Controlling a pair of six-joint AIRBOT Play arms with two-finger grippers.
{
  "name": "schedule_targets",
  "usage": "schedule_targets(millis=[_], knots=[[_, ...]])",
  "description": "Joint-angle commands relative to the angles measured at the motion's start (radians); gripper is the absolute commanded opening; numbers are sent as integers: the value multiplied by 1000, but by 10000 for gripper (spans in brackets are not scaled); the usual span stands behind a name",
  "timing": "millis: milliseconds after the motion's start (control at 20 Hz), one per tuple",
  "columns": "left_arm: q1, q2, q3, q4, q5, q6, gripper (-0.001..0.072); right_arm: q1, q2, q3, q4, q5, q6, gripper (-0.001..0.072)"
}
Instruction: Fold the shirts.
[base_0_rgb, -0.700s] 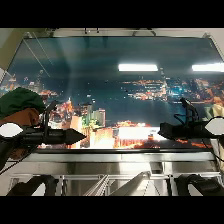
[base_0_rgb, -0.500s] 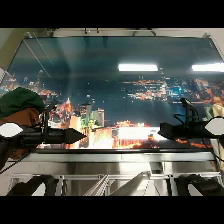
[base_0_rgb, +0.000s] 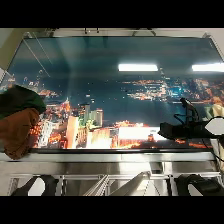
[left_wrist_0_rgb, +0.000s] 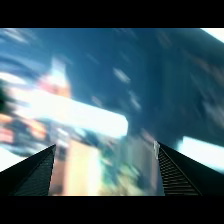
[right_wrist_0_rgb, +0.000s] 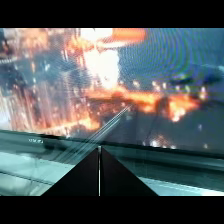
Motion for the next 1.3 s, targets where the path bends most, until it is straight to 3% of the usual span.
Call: schedule_targets(millis=[0, 200, 450, 500, 650, 750, 850, 1000, 1100, 1250], knots=[[321, -165, 127, 43, -5, -15, 720, 1, -1, 0, 0, 0, 0, 15], [485, -428, 163, 22, 3, 39, 720, 1, -1, 0, 1, -26, 0, 15], [438, -714, 269, -204, -76, 193, 717, 1, -1, 0, 0, -37, 0, 16], [418, -753, 301, -238, -103, 220, 674, 1, -1, 0, 0, -37, 0, 15], [333, -840, 423, -322, -166, 252, 376, 1, -1, 0, 1, -37, 0, 16], [273, -853, 499, -351, -211, 251, 2, 1, -1, 0, 1, -37, 0, 15], [214, -826, 555, -451, -317, 249, 0, 1, -1, 0, 1, -37, 0, 15], [56, -723, 623, -719, -459, 236, 0, 1, -1, 0, 1, -37, 0, 15], [-106, -639, 704, -805, -447, 204, 18, 1, -1, 0, 1, -37, 0, 16], [-375, -555, 852, -797, -363, 158, 22, 1, -1, 0, 1, -35, 0, 15]])
